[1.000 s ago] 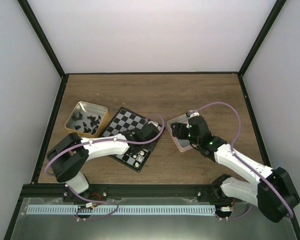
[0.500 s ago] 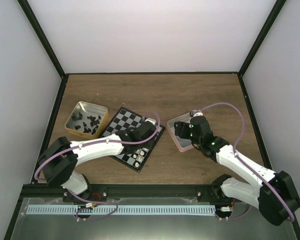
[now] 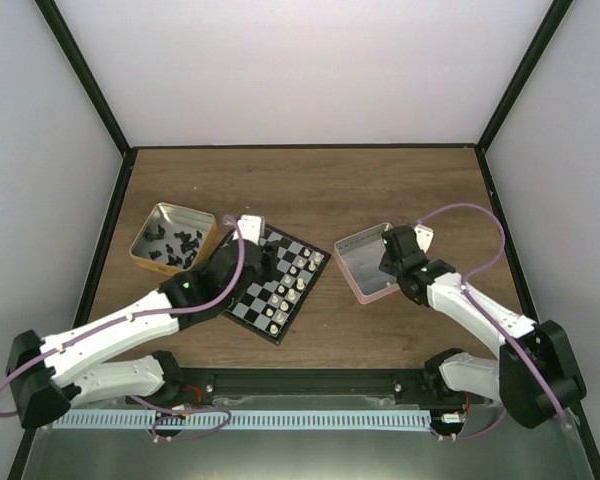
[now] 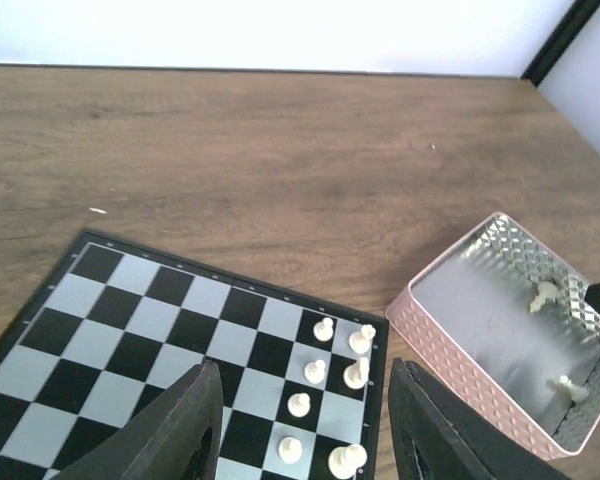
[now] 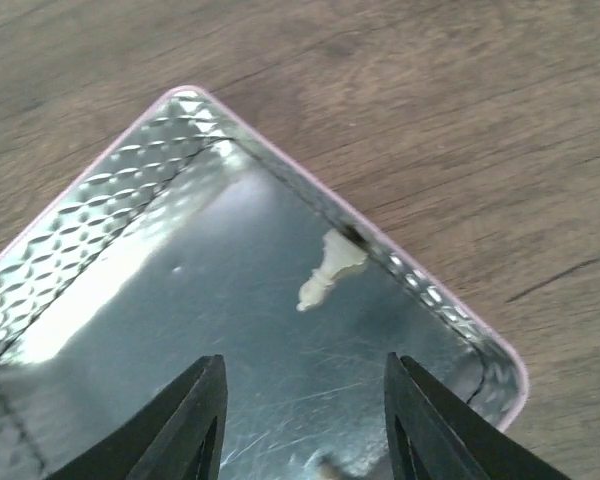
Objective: Set up the chess pieces on the board
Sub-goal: Pick up the chess piece from the storage box.
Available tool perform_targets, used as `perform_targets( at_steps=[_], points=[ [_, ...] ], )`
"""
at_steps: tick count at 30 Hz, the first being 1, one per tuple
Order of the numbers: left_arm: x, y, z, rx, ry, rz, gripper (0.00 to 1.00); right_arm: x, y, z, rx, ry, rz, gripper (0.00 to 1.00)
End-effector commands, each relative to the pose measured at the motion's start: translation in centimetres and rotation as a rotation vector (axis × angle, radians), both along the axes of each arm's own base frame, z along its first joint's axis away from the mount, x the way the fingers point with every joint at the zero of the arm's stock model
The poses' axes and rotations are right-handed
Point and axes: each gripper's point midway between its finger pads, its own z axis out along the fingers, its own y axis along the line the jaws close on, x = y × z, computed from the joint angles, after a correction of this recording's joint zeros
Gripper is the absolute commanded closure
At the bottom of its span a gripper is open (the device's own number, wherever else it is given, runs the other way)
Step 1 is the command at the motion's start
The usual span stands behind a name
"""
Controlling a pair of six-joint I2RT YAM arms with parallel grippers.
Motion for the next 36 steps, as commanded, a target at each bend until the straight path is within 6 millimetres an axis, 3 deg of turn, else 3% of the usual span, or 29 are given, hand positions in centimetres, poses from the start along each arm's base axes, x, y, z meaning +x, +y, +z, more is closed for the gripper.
perform_targets(
  at_steps=[1,9,15,25,30,33,36],
  points=[
    [-0.2,2.4,0.9,-0.036,-0.068,0.068,0.51,1.3,-2.0,0.7,-0.075,0.000,-0.120,0.56],
    [-0.8,2.8,0.1,-0.051,-0.056,0.058,0.50,3.0,-1.8,-2.1,-0.087,0.063,-0.191,0.64],
    [-1.0,2.6,-0.3,-0.056,-0.047,0.042,0.50,4.1,-1.5,-4.6,-0.057,0.091,-0.242,0.64],
    [-1.1,2.6,-0.6,-0.056,-0.041,0.039,0.50,4.9,-2.1,-6.9,-0.058,0.134,-0.288,0.65],
    [-1.0,2.4,-0.5,-0.058,-0.040,0.039,0.50,4.8,-2.2,-7.6,-0.066,0.150,-0.284,0.76],
    [-0.9,2.2,-0.5,-0.063,-0.038,0.034,0.50,5.0,-1.6,-7.4,-0.057,0.157,-0.237,0.90],
    [-1.0,1.5,-0.1,-0.089,-0.021,0.006,0.48,5.1,-0.8,-6.8,-0.034,0.148,-0.186,0.93]
  ],
)
